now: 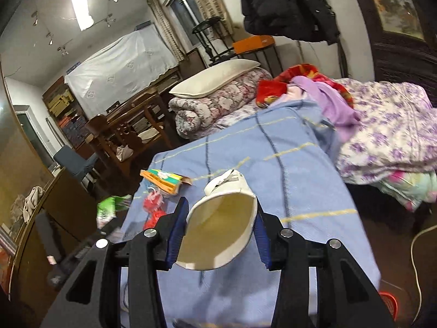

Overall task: Collect trash
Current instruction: 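Carry the carton and paper cup with both tools over the red wastebasket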

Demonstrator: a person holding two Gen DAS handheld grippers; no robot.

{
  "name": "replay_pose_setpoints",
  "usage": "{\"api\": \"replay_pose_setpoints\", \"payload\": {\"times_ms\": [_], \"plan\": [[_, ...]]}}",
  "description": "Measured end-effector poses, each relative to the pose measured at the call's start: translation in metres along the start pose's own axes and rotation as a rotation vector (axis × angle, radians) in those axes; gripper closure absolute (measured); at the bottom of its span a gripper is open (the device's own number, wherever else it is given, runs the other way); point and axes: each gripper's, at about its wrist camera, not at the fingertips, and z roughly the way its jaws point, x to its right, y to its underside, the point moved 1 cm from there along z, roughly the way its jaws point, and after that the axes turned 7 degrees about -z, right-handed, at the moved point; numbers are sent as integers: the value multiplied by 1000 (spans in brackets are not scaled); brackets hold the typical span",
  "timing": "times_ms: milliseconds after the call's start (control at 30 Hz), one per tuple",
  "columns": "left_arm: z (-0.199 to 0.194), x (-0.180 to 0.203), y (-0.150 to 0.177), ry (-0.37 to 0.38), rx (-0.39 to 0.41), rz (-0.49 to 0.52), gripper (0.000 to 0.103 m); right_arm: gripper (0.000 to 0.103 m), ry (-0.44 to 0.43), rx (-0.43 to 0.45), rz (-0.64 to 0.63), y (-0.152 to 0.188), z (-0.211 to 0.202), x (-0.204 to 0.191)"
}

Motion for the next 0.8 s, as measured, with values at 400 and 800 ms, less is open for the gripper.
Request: {"api": "replay_pose_setpoints", "payload": {"times_ms": [400,800], "plan": [[-57,85,24,105,-5,113,30,57,25,63,72,30,-79,44],[-109,159,64,202,23,211,30,56,34,158,87,54,-165,75]]}}
